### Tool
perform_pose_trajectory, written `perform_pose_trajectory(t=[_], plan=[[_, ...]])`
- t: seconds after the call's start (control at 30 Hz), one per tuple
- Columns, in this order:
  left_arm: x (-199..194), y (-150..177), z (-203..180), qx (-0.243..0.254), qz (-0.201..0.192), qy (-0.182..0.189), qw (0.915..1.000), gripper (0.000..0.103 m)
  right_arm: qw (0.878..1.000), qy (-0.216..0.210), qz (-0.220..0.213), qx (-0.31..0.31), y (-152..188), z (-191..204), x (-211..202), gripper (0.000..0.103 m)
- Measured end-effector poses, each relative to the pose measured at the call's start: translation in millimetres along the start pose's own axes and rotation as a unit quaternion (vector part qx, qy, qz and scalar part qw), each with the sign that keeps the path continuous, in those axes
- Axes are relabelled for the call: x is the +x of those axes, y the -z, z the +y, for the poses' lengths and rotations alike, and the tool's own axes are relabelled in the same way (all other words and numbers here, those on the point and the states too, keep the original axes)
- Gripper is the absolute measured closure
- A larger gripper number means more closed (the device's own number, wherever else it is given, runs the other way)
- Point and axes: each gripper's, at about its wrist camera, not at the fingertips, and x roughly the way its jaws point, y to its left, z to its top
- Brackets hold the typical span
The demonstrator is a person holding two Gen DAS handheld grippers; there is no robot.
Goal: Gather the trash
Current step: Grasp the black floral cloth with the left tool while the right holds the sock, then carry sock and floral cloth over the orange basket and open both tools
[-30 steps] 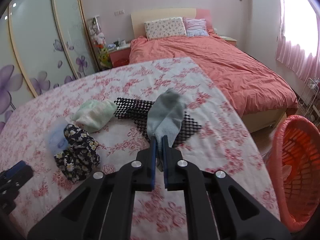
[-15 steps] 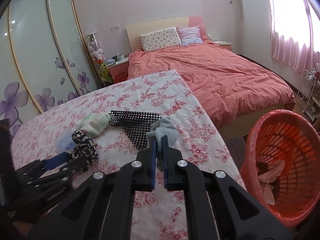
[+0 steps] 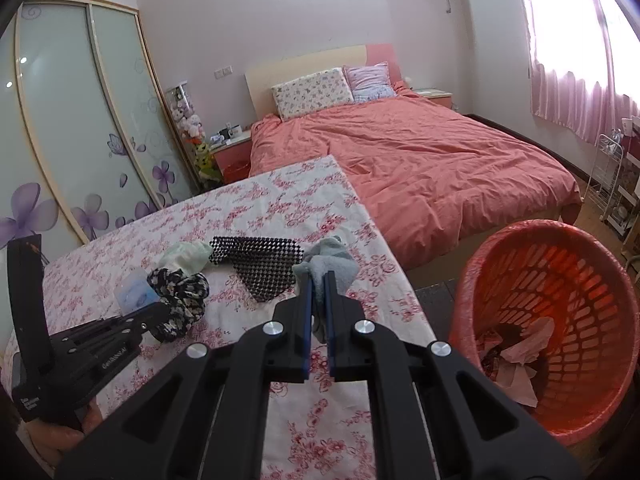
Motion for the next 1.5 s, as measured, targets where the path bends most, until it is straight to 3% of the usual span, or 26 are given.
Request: perform_pose_trajectory(t=[0.8,1.17,1.5], plan=[[-43.9,-20.3,-69.3,0.025,-0.054,0.081,0.9949,0.1,0.998,0.021,-0.055,0.026,-6.8,-42.1,-61.0,0.096],[-40.2,-27.2,-138.4,0.048,-0.063,0.151,0.9854,0.1,0.991,0.08,-0.099,0.052,-5.4,-89.2,-96.7,0.096],[-21.0,-19.7,-201.0,0.077,-0.044,0.203,0.9751,0.1,0.978,0.143,-0.127,0.079,5.9,-145.0,-121.1,0.096]])
